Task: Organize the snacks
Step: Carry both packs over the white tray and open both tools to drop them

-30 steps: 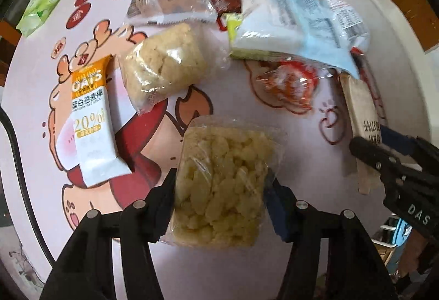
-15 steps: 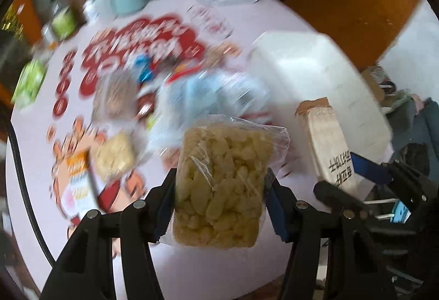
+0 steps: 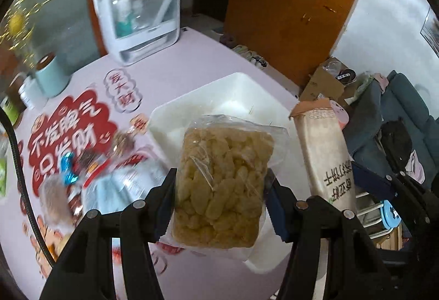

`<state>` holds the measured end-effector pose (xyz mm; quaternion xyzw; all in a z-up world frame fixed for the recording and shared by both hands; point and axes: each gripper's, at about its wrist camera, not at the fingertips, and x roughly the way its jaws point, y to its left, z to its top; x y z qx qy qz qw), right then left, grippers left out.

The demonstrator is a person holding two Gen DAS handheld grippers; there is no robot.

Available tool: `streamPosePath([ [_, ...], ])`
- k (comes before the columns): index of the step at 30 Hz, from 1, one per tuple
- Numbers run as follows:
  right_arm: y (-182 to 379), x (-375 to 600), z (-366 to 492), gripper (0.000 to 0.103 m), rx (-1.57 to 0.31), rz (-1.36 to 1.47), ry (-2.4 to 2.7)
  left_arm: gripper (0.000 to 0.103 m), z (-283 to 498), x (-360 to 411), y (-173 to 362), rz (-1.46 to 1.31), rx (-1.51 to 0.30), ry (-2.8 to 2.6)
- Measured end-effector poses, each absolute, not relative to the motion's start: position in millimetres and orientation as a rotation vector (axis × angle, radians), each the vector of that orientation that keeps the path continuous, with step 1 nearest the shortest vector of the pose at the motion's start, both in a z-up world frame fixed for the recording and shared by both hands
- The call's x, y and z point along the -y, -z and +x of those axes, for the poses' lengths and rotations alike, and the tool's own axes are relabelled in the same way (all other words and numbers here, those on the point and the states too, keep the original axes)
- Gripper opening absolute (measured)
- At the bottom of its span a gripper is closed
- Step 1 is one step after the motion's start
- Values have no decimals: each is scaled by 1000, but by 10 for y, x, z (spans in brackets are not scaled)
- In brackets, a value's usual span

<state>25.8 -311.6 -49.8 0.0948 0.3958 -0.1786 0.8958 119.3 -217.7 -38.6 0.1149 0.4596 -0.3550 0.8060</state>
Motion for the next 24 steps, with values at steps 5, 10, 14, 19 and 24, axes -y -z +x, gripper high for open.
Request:
streamPosePath([
  [5, 660, 3348, 361, 57, -856, 214, 456, 58, 1320, 2559, 469, 290, -946, 744],
  [10, 817, 3425, 399, 57, -895, 218, 484, 58, 1438, 2822, 606, 315, -957, 719],
  [14, 934, 3424, 421, 58, -933, 236, 474, 58, 1496, 2929, 736, 340, -975, 704],
  [19, 1005, 3369, 392, 58, -953, 228, 476, 90, 1482, 2928, 773, 350, -968, 689],
  [24, 973, 3287, 359, 58, -941, 242, 456, 96, 1450, 2834, 720, 322, -970, 735],
])
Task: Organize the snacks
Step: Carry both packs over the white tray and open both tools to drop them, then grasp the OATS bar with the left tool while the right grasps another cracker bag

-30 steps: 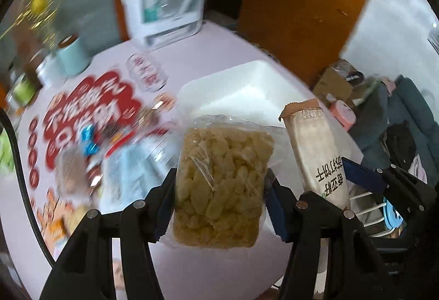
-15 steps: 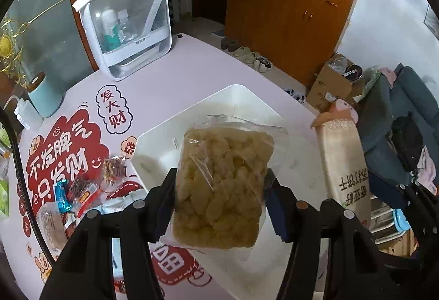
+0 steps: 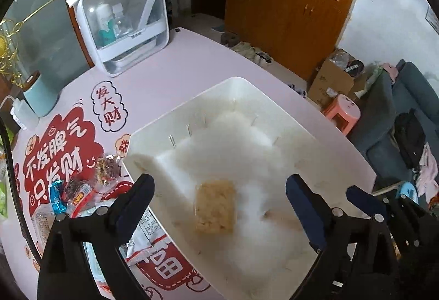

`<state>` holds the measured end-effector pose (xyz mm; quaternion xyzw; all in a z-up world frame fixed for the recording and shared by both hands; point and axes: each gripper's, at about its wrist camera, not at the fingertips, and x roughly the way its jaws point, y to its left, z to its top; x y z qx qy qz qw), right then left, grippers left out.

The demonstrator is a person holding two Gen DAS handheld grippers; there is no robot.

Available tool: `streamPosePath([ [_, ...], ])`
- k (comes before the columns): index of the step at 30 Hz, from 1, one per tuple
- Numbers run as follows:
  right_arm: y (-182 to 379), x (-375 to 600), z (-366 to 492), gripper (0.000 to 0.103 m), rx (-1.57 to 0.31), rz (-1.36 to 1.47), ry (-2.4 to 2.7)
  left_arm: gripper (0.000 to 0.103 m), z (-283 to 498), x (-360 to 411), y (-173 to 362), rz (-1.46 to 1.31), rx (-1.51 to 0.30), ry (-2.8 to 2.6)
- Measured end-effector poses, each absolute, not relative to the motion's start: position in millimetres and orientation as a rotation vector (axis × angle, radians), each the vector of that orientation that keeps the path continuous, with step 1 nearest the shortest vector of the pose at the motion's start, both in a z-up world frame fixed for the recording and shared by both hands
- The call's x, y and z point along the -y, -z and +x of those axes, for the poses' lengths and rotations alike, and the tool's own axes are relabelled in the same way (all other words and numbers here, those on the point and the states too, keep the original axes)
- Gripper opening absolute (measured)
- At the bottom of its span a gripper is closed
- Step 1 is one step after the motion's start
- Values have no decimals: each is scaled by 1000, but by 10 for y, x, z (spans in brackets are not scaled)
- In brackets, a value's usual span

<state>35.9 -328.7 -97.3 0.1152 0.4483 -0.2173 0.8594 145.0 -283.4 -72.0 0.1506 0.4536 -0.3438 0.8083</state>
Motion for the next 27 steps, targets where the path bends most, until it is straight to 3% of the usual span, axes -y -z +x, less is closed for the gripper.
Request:
streamPosePath([
  [15, 823, 3104, 44, 58, -916, 321, 387, 96, 1215, 2369, 584, 290, -989, 686],
  [27, 494, 2572, 74, 58, -849, 247, 243, 96, 856, 1475, 286, 254, -916, 552],
])
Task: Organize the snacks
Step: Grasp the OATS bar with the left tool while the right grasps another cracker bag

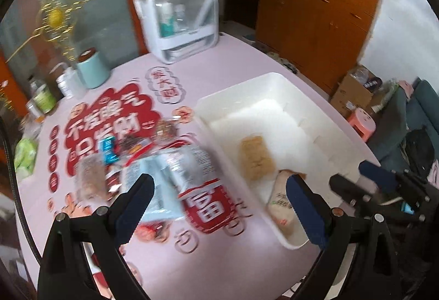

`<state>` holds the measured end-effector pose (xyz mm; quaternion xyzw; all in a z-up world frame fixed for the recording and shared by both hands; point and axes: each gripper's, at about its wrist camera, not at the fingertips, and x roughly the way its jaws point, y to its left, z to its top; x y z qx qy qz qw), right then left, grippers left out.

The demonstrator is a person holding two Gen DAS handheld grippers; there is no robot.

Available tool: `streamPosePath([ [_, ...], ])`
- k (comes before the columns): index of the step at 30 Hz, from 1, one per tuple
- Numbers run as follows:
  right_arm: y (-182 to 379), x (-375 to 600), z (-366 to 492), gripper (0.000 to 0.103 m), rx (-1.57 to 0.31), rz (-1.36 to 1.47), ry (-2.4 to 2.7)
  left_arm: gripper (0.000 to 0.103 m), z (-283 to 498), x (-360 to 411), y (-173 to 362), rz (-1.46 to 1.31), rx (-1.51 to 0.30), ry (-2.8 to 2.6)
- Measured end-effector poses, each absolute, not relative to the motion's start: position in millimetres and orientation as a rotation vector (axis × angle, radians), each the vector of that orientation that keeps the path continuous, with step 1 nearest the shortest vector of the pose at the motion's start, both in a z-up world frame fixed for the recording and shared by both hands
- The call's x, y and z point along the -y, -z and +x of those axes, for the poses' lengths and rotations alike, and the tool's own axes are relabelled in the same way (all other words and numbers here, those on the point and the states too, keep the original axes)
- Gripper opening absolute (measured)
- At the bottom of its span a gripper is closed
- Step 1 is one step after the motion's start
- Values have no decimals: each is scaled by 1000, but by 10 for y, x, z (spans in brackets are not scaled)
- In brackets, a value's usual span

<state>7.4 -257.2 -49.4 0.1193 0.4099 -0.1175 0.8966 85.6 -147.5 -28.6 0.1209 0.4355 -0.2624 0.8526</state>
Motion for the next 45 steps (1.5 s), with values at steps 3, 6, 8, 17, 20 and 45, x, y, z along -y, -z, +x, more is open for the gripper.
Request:
streamPosePath([
  [3, 370, 2346, 156, 58, -819, 221, 182, 96, 793, 1144, 221, 237, -898, 489],
  [6, 273, 2083, 278, 58, -794, 200, 108, 96, 740, 795, 153, 222, -882, 417],
  [8, 243, 1924, 342, 58, -788, 183, 70, 96, 709, 542, 102, 214, -868, 360],
  [17, 350, 1231, 688, 58, -823, 125, -87, 96, 716, -390, 18, 163, -855, 160],
  [20, 447, 1078, 777, 58, -849, 114, -108, 96, 760, -614, 70, 148, -869, 118],
  [45, 2058, -45, 2027, 58, -1227, 82, -291, 96, 1624, -1763, 1917, 6, -1288, 7],
])
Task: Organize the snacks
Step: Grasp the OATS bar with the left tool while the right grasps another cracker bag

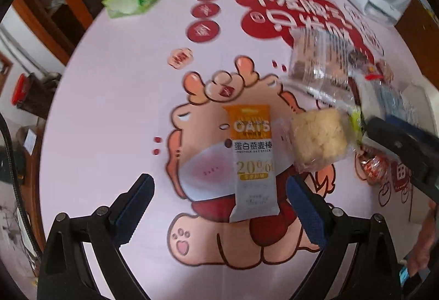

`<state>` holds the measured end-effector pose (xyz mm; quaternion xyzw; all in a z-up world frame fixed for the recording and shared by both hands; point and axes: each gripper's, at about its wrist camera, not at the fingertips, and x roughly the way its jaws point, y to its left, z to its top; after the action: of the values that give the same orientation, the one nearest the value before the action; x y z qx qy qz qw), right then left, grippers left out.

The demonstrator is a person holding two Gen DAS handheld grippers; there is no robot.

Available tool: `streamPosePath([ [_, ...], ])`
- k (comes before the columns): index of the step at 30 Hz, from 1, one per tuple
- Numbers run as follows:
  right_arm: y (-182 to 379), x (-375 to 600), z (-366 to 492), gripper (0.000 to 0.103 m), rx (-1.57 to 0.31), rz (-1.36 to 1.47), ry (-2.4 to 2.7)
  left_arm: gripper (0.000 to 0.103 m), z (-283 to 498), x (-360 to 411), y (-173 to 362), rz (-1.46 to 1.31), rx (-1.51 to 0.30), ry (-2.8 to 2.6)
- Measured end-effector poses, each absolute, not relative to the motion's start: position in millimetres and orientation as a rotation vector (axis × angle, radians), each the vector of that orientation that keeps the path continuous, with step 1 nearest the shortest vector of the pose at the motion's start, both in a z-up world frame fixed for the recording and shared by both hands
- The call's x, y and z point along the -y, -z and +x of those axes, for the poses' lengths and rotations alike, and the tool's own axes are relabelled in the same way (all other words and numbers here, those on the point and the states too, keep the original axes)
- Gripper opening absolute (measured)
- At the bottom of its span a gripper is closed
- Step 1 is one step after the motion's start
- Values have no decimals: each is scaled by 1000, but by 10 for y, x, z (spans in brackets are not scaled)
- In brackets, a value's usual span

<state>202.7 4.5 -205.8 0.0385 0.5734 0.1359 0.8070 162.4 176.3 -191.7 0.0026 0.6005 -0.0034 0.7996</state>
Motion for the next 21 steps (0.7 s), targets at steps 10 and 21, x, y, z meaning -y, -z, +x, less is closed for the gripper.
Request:
streamPosePath([
  [10, 2322, -336, 2105, 82, -1304, -8, -348, 96, 1732, -1646, 2255, 18, -1341, 102],
  [21, 2344, -319, 2087, 70, -1345, 27, -316, 96, 1798, -1586, 2492, 28, -1363, 85],
])
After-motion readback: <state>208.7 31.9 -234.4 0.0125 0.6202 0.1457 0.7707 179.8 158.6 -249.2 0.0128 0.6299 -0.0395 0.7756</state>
